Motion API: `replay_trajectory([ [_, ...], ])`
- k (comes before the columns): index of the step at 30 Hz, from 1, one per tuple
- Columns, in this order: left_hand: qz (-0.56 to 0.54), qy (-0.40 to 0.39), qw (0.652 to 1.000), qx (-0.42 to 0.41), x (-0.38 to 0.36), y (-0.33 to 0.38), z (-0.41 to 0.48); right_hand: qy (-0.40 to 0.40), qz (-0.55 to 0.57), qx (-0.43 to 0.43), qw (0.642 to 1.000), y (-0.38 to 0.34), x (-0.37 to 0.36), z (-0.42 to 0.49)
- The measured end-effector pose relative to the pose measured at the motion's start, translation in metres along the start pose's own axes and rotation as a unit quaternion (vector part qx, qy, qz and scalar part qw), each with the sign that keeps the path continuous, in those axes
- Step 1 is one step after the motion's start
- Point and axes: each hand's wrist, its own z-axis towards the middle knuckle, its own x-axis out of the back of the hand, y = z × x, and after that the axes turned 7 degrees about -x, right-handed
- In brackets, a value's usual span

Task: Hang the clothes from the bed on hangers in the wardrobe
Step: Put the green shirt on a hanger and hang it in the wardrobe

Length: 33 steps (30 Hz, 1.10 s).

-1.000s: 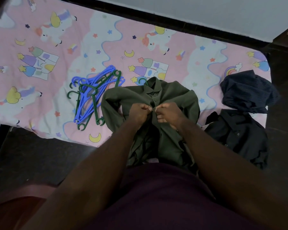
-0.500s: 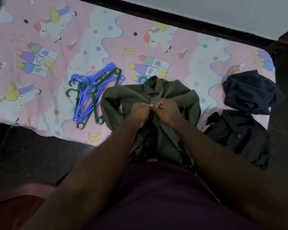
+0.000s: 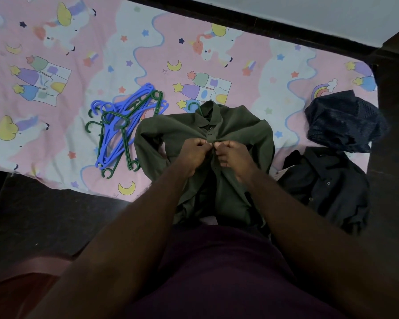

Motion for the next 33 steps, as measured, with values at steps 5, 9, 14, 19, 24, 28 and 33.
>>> replay_trajectory([
  [5, 0.0, 0.01, 1.0, 0.001, -0.002, -0.003, -0.002, 0.063, -0.229, 0.071, 0.969, 0.019, -0.001, 0.003],
  [9, 0.09, 0.011, 0.994, -0.064, -0.004, -0.012, -0.006, 0.082, -0.273, 0.086, 0.955, 0.01, 0.001, 0.002],
  [14, 0.314, -0.09, 0.943, -0.069, -0.002, -0.034, -0.02, 0.091, -0.242, 0.099, 0.961, 0.001, 0.011, -0.011],
  [19, 0.348, -0.023, 0.934, -0.072, 0.0, -0.046, -0.021, 0.035, -0.207, 0.081, 0.974, -0.001, 0.026, -0.021],
  [24, 0.392, 0.019, 0.913, -0.109, 0.027, -0.047, -0.025, -0.062, -0.454, 0.027, 0.888, -0.015, 0.057, -0.024],
  [28, 0.434, 0.05, 0.885, -0.16, 0.032, -0.025, -0.024, -0.022, -0.554, 0.014, 0.832, -0.025, 0.072, -0.017],
  [33, 0.279, 0.21, 0.906, -0.238, 0.019, 0.03, -0.043, 0.106, -0.358, 0.145, 0.916, -0.049, 0.069, -0.026],
])
